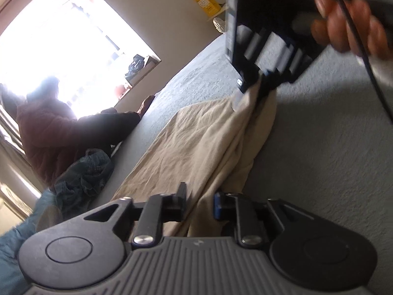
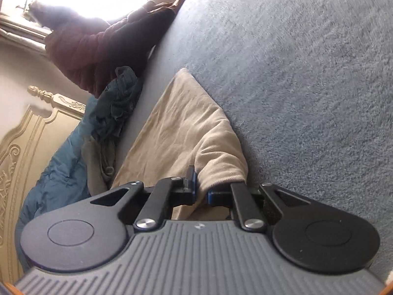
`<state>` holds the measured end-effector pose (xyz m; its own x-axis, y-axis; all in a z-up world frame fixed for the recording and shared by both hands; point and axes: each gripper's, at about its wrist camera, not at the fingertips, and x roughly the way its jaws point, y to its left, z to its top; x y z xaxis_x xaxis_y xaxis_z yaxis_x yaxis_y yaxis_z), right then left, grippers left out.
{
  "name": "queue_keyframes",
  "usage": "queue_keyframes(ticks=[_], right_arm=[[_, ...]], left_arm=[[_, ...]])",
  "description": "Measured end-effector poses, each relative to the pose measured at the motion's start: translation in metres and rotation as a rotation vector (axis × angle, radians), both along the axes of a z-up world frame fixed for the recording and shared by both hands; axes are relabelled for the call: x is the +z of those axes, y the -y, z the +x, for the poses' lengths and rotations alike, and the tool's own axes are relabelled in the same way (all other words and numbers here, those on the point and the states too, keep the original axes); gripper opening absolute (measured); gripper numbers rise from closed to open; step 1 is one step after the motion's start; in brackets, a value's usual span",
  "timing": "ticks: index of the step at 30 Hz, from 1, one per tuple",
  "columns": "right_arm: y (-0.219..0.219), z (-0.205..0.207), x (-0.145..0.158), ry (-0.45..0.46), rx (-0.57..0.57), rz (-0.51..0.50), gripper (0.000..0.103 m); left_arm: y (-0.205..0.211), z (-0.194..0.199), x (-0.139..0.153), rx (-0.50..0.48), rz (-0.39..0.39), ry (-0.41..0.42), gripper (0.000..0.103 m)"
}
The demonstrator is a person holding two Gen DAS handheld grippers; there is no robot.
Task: Fold clothes
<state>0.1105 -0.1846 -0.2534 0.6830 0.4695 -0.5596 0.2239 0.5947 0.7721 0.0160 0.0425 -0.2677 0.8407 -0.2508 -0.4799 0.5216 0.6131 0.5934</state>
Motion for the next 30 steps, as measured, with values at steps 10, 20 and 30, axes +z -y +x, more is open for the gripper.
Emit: queue_keyframes(ticks=[10,20,30], right_arm=[[0.001,-0.002,-0.007,-0.031,-0.022,0.045,0.006],[0.016,-0.014,-0.011,-0.141,-0.102,0.207,0.013],[0.019,-0.025,0.059,-0.006,-0.083,0.057,0.017]], left_arm=[[-0.035,0.001,0.04,0.07,-0.322,-0.135,0.042],[-0.032,0.034,0.021,0.189,-0.398,-0.231,0.039],[-0.037,0.037,0.019,0.225,-0.44,-0.254,0.042]])
